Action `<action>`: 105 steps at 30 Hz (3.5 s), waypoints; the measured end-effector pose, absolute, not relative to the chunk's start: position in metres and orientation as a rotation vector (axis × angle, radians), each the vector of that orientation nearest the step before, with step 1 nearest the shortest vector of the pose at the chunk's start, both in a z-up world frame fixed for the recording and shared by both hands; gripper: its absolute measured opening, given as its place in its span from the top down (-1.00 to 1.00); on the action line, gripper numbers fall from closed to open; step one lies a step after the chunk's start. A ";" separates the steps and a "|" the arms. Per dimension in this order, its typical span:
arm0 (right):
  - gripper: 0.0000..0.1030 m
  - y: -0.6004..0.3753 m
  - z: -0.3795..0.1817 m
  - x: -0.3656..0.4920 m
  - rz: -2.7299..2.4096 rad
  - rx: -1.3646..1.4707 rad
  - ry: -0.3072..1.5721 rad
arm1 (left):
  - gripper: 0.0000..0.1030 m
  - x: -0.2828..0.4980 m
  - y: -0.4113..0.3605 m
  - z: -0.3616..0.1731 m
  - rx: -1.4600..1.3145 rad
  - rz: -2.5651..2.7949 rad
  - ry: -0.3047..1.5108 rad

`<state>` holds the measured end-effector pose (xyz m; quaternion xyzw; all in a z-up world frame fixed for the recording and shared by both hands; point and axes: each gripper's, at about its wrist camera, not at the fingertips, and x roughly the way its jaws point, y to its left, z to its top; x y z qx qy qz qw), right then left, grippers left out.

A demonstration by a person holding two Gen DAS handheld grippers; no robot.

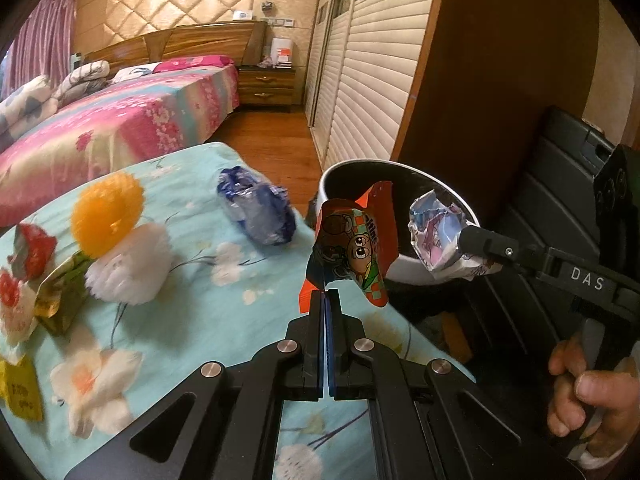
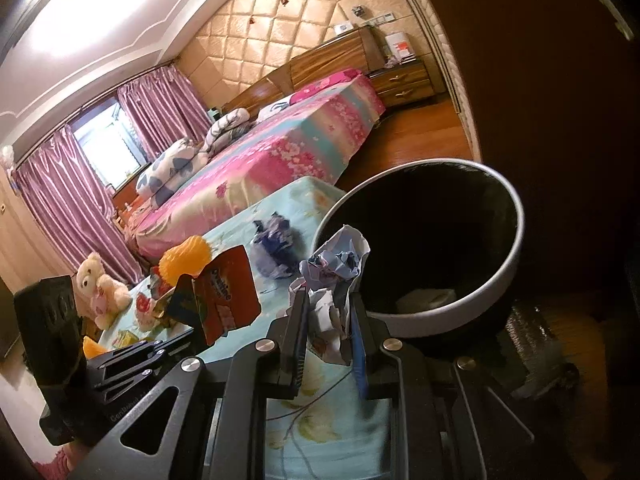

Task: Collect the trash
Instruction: 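Carry the wrapper with the left tool while the right tool carries the paper over the bin, then open the left tool to drop the wrapper while the right tool drops the paper into the bin, then move both open tools back toward the remaining trash on the table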

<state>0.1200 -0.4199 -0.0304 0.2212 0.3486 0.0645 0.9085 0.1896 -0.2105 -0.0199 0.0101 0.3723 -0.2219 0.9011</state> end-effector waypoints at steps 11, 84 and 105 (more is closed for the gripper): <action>0.63 -0.450 -0.034 0.131 0.078 0.464 0.719 | 1.00 0.214 -0.238 -0.024 0.065 -0.489 0.783; -0.74 -0.360 -0.028 0.147 0.209 0.349 0.760 | -0.13 0.166 -0.119 -0.030 -0.113 -0.230 0.817; -0.75 -0.312 -0.043 0.196 0.280 0.263 0.791 | -0.17 0.201 -0.081 -0.033 -0.196 -0.172 0.823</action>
